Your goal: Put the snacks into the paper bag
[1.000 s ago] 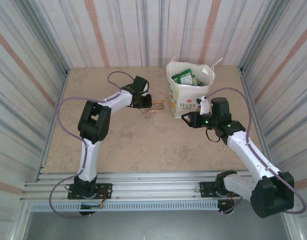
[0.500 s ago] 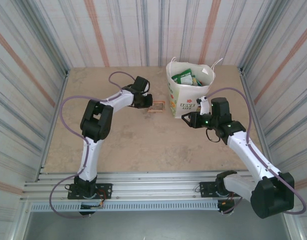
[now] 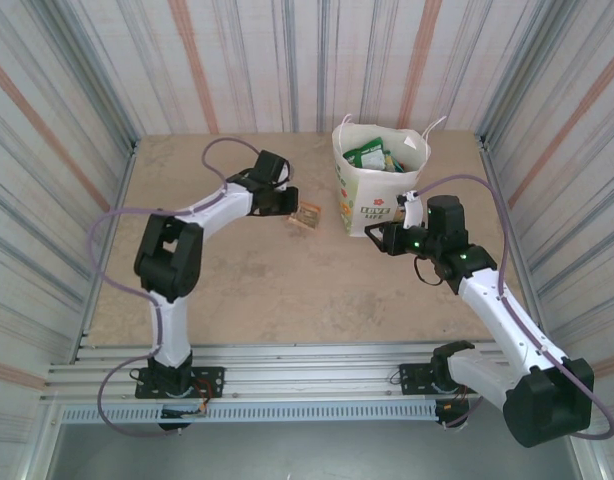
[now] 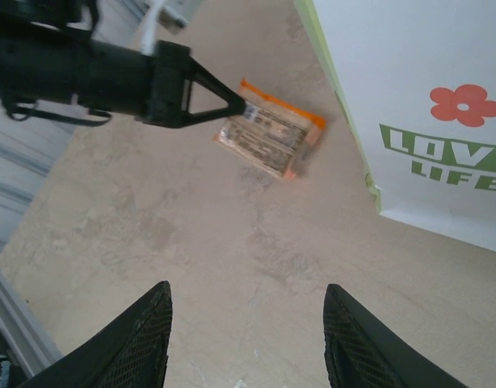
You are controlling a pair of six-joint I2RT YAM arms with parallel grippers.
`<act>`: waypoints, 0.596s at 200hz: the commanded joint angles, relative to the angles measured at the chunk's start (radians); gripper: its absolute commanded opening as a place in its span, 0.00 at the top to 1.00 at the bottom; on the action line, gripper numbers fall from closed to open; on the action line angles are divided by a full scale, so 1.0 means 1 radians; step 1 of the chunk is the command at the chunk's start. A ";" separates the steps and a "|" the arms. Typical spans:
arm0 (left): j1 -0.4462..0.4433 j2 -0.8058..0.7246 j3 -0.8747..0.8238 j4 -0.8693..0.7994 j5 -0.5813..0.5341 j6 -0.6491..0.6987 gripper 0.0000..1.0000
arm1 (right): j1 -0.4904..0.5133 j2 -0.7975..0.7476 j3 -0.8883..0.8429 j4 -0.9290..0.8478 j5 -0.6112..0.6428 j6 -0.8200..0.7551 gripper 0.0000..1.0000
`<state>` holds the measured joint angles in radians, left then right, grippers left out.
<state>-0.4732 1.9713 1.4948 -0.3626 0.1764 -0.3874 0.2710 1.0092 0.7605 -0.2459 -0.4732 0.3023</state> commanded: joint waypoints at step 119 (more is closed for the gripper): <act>-0.053 -0.510 -0.431 0.366 0.222 0.136 1.00 | 0.008 -0.001 0.046 0.124 -0.203 0.036 0.47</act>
<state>-0.5110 1.5284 1.1130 -0.0948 0.3420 -0.3096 0.2710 0.9829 0.7670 -0.1791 -0.5961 0.3080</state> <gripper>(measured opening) 0.060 0.529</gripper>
